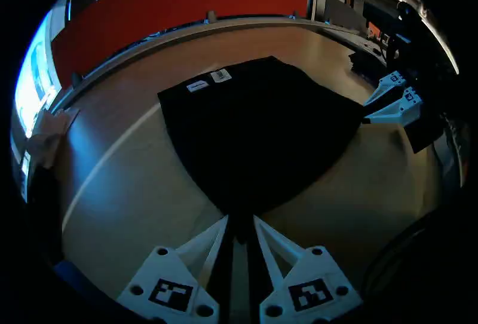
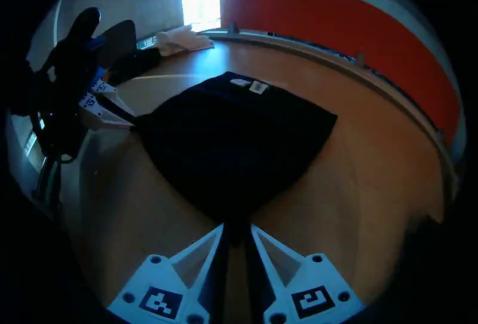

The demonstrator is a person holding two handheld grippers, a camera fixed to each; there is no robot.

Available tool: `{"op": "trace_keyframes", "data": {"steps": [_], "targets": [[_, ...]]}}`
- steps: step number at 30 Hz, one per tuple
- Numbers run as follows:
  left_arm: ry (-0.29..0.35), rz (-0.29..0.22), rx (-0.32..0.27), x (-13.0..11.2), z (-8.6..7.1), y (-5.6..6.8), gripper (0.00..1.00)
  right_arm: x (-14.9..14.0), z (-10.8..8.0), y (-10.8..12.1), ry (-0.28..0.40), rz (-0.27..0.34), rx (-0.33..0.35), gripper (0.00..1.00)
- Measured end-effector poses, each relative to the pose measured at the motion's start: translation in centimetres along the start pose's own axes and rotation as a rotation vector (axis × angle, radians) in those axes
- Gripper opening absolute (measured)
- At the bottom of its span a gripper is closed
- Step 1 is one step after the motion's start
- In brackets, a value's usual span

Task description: Fold towel

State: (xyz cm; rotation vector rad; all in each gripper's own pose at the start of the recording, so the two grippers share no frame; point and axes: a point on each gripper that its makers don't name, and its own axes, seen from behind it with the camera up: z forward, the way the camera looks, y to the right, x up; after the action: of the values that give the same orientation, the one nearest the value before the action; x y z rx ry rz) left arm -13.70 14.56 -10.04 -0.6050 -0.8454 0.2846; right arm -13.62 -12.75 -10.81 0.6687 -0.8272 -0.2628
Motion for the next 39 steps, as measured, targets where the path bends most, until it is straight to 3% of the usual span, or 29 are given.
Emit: {"op": "trace_keyframes", "data": {"steps": [12,22,39], "targets": [[0.025,-0.025,0.005,1.8,-0.8,0.7,0.12,2.3,-1.4,0.9,0.039,0.012,-0.023,0.15],[0.052,-0.054,0.015,4.6,-3.8,0.6,0.12,4.7,-4.0,0.9,0.059,-0.013,-0.024,0.15],[0.058,-0.071,0.012,7.2,-9.1,1.8,0.12,7.5,-9.7,-0.3,0.07,-0.016,0.0,0.15]]}}
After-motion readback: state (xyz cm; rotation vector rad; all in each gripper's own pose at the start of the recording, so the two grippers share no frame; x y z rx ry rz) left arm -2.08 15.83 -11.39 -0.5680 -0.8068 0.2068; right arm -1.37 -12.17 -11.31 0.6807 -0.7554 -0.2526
